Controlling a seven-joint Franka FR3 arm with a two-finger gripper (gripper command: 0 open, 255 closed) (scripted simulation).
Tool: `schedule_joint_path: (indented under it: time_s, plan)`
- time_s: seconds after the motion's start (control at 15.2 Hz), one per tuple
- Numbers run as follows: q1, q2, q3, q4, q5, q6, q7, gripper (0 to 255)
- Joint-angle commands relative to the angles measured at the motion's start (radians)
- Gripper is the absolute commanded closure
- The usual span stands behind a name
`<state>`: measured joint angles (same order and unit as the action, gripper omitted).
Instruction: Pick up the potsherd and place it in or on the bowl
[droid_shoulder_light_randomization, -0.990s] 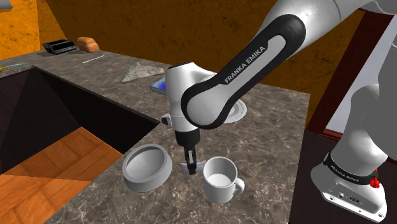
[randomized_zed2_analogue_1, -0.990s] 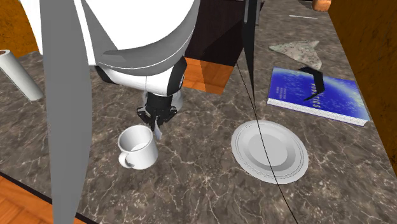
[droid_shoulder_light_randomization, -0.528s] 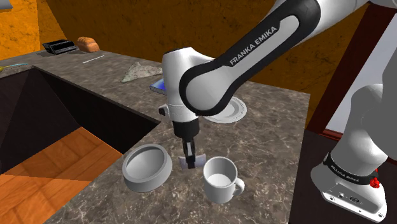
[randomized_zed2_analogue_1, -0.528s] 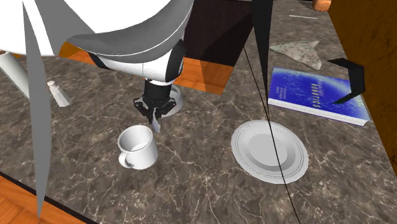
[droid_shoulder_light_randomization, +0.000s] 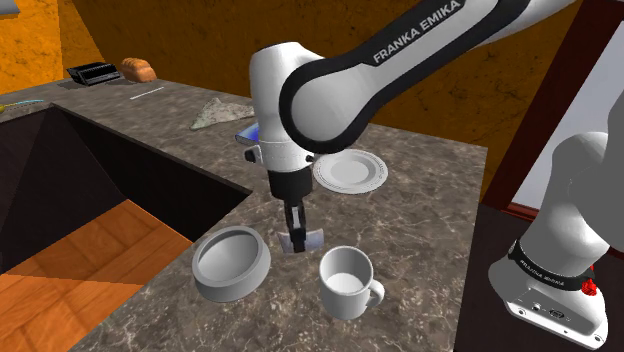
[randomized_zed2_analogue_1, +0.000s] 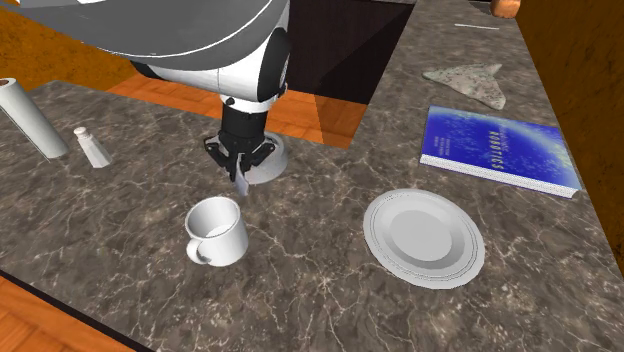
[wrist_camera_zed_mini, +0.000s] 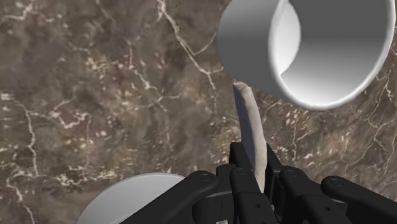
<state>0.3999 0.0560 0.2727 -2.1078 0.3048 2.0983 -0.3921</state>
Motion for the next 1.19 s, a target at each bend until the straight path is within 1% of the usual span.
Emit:
schedule_joint_path:
  time_s: [0.0, 0.2, 0.26, 0.53, 0.73, 0.92, 0.99, 1.06, 1.12]
  plan:
    - [0.0, -0.011, 0.0, 0.013, -0.001, -0.024, 0.006, 255]
    - [-0.002, -0.026, -0.001, 0.033, -0.002, -0.058, 0.013, 255]
    - [-0.001, 0.013, -0.001, 0.081, -0.015, -0.066, 0.022, 255]
    - [0.009, 0.173, -0.004, 0.288, -0.067, -0.11, 0.06, 255]
    - [0.024, 0.299, -0.01, 0.464, -0.104, -0.16, 0.087, 255]
    - [0.046, 0.437, -0.018, 0.671, -0.139, -0.228, 0.112, 255]
    - [0.055, 0.487, -0.021, 0.749, -0.151, -0.257, 0.12, 255]
    - [0.067, 0.551, -0.024, 0.853, -0.164, -0.295, 0.13, 255]
    - [0.067, 0.553, -0.025, 0.842, -0.163, -0.283, 0.127, 255]
